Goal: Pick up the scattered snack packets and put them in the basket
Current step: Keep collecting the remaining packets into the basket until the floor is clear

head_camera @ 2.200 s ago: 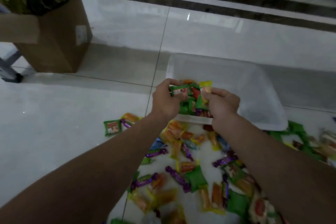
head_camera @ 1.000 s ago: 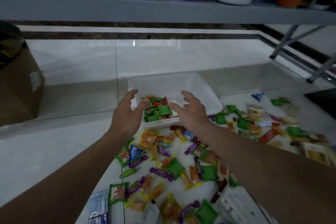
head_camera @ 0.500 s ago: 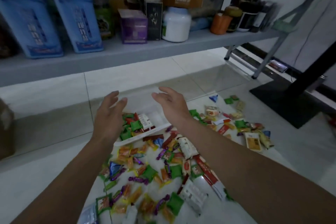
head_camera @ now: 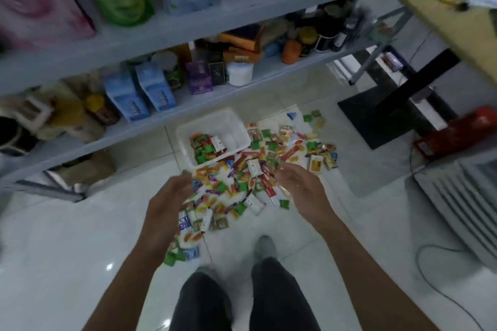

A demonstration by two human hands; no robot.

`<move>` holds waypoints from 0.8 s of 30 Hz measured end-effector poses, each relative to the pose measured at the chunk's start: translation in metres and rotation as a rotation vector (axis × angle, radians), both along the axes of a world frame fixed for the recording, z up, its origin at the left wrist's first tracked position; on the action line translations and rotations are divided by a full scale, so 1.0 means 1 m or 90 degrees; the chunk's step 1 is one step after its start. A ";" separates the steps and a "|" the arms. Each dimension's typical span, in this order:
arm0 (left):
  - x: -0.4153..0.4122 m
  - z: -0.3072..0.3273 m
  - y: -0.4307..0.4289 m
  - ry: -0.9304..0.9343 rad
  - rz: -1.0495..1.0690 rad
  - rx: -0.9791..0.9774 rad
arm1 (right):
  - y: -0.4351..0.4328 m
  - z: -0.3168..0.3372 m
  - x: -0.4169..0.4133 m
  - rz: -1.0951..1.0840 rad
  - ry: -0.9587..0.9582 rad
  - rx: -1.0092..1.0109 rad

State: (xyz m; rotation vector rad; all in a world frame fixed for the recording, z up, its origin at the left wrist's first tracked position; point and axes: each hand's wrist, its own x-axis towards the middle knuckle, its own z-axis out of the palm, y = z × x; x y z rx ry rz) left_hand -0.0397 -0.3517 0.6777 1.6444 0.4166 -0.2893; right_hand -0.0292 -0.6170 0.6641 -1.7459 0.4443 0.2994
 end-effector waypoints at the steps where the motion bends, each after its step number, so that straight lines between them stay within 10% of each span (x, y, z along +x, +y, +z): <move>1: -0.011 0.018 -0.004 0.010 -0.011 0.009 | -0.011 0.019 -0.016 -0.013 -0.001 -0.015; 24: -0.037 0.045 -0.361 0.065 0.006 0.059 | -0.369 0.082 -0.054 -0.120 -0.103 0.037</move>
